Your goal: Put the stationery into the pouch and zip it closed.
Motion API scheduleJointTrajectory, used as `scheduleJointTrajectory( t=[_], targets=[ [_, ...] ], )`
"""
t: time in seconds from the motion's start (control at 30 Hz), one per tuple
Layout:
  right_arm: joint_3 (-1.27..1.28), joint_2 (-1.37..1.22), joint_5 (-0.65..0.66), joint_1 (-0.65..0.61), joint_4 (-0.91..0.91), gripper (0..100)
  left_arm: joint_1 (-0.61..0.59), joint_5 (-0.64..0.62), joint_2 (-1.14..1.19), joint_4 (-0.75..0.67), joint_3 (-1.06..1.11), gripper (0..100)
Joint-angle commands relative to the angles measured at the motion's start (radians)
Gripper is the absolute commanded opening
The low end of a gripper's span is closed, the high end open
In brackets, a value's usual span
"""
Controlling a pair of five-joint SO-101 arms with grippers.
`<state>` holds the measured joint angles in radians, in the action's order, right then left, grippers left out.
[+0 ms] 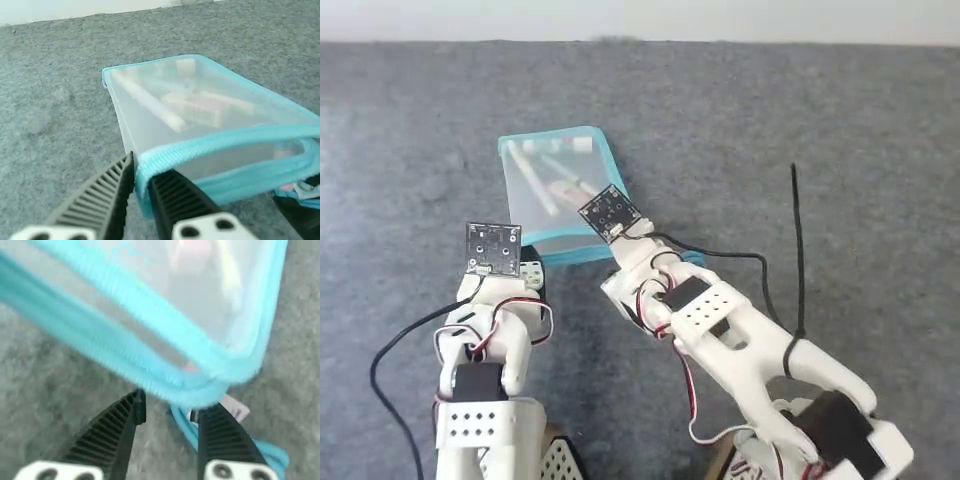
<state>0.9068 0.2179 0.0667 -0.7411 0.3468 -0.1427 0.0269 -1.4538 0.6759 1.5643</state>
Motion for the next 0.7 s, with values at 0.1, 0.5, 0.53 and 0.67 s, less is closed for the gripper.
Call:
scheduleJointTrajectory(
  t=[0.1, 0.5, 0.53, 0.67],
  targets=[
    [-0.020, -0.081, -0.106, 0.018, -0.182, 15.9, 0.005, 0.014, -0.005, -0.032, -0.008, 1],
    [-0.051, -0.176, -0.123, 0.127, -0.223, 15.7, 0.063, 0.017, -0.006, -0.034, 0.015, 1],
    [-0.051, -0.177, -0.123, 0.133, -0.225, 14.9, 0.061, 0.017, -0.006, -0.034, 0.015, 1],
    [-0.051, -0.160, -0.117, 0.140, -0.214, 9.5, 0.061, 0.017, -0.006, -0.034, 0.015, 1]
  ],
)
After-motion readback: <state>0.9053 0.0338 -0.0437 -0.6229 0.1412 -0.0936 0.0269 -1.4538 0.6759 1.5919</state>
